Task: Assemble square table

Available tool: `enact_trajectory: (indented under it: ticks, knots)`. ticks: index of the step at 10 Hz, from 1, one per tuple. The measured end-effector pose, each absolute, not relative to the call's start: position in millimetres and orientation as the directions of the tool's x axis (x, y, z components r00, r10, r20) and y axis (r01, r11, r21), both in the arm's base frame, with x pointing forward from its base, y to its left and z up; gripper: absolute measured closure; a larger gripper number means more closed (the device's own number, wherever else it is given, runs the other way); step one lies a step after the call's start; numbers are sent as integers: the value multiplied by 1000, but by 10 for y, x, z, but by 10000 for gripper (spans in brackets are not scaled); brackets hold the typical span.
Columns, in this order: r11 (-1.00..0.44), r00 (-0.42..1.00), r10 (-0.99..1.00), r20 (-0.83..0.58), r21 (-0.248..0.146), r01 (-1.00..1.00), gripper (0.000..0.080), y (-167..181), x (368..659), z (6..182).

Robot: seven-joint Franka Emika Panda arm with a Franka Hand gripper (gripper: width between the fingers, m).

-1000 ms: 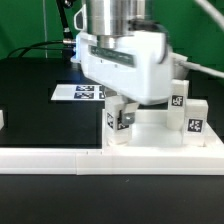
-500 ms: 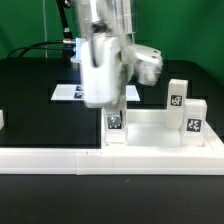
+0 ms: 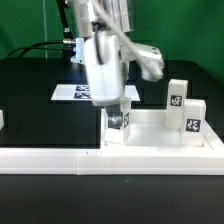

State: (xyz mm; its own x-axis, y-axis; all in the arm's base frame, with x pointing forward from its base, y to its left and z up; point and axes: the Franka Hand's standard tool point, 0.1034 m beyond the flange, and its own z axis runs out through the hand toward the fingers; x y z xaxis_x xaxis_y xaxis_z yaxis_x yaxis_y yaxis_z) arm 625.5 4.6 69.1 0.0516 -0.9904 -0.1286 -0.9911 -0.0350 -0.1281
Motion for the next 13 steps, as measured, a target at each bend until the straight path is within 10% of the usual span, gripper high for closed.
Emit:
enact_trajectory:
  ticks: [1, 7, 11, 13]
  knots:
    - [-239, 254, -964, -85, -153, -959, 172, 101, 6238, 676]
    - [-789, 792, -610, 37, -122, -602, 150, 82, 6224, 655]
    - [-710, 713, -701, 21, -123, -694, 511, 64, 6214, 642]
    - [-576, 580, -814, 1, -125, -808, 511, 58, 6217, 642]
